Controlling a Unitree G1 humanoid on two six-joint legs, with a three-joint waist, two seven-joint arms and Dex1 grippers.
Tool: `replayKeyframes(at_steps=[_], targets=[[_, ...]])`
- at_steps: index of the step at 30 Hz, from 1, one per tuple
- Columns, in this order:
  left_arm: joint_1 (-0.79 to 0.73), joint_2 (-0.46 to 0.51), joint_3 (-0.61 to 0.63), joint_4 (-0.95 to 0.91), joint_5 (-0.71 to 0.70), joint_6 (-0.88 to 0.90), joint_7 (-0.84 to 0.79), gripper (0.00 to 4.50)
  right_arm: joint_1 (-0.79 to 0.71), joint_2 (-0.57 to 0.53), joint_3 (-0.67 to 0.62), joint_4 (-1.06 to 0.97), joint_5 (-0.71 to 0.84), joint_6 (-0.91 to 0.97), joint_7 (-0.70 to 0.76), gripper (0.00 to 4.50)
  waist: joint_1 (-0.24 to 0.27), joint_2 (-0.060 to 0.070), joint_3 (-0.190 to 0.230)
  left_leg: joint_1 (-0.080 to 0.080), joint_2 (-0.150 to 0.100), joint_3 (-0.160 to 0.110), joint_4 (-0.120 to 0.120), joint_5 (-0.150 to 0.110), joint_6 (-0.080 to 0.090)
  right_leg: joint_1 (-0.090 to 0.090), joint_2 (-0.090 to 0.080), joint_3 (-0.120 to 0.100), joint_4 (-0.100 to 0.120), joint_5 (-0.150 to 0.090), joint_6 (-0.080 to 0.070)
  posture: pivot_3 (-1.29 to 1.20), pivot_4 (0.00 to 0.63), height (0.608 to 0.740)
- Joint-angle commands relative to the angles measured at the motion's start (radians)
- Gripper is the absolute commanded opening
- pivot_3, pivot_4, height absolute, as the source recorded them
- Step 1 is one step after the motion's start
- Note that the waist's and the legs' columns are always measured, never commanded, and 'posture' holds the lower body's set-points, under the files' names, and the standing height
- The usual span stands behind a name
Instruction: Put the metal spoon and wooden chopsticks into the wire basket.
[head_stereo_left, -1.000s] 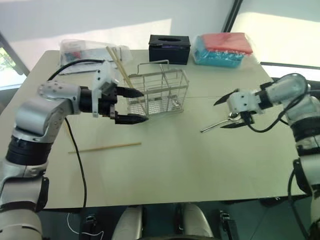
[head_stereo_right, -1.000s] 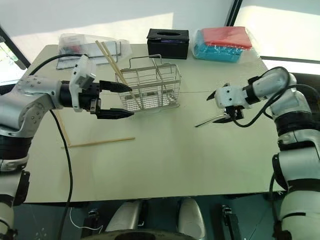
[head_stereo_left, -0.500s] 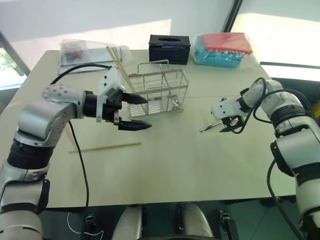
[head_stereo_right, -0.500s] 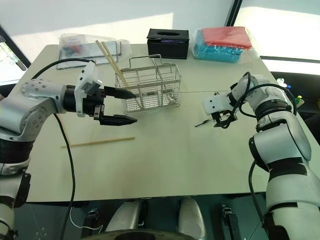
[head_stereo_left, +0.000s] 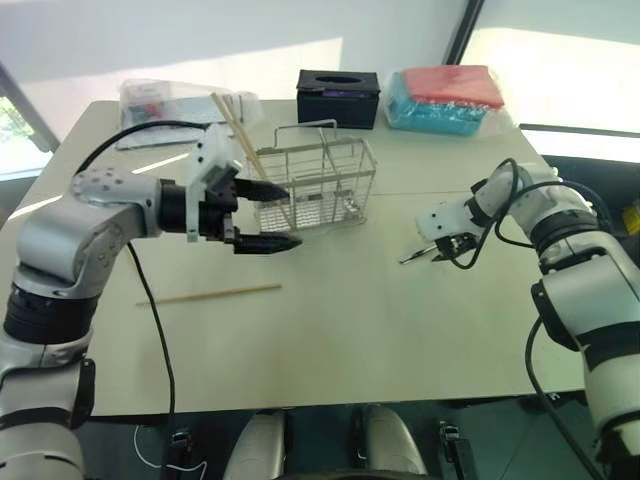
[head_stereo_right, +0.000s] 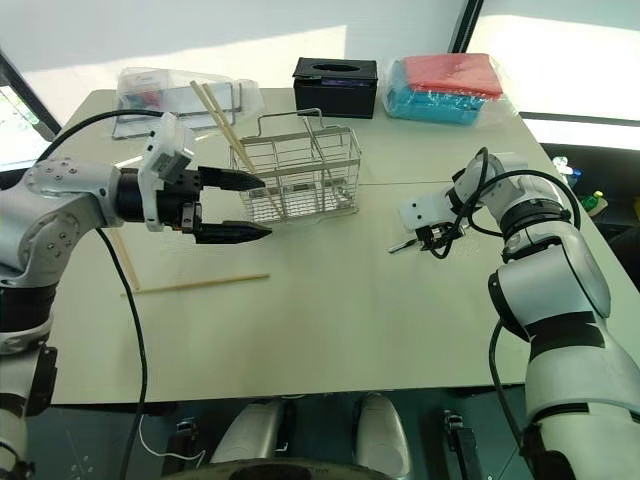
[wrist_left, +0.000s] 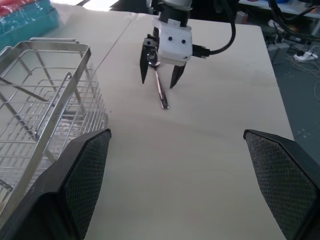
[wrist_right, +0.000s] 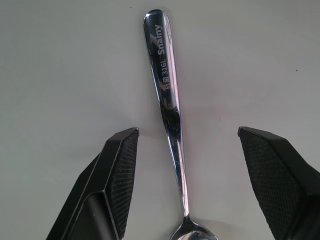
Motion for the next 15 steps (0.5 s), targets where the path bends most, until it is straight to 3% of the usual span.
replayKeyframes(at_steps=[1, 12, 13, 15], targets=[[-0.035, -0.002, 0.038, -0.031, -0.023, 0.012, 0.018, 4.5, -0.036, 0.002, -0.004, 0.004, -0.012, 0.005, -0.009, 3.27, -0.001, 0.0, 0.0, 0.0, 0.0, 0.0, 0.0, 0.0, 0.0, 0.0, 0.0, 0.0, 0.0, 0.0, 0.0, 0.0, 0.15, 0.667], [-0.045, -0.005, 0.055, -0.047, -0.045, 0.037, 0.055, 4.5, -0.018, 0.014, 0.009, 0.011, -0.064, -0.006, -0.069, 3.27, -0.001, -0.001, -0.001, 0.002, 0.0, 0.0, 0.0, 0.0, -0.001, 0.002, 0.0, 0.0, 0.0, 0.0, 0.0, 0.0, 0.15, 0.667], [-0.045, -0.004, 0.057, -0.051, -0.048, 0.04, 0.058, 4.5, -0.015, 0.013, 0.006, 0.011, -0.062, -0.009, -0.066, 2.7, -0.002, -0.001, -0.001, 0.002, 0.0, 0.0, 0.0, 0.0, -0.001, 0.001, 0.001, 0.0, 0.0, 0.0, 0.0, 0.0, 0.15, 0.667], [-0.045, -0.004, 0.06, -0.056, -0.052, 0.044, 0.063, 4.5, -0.011, 0.013, -0.001, 0.012, -0.058, -0.011, -0.058, 1.98, -0.001, -0.001, -0.001, 0.002, 0.0, 0.0, 0.0, 0.0, -0.001, 0.001, 0.001, 0.001, 0.001, 0.0, 0.0, 0.0, 0.15, 0.667]])
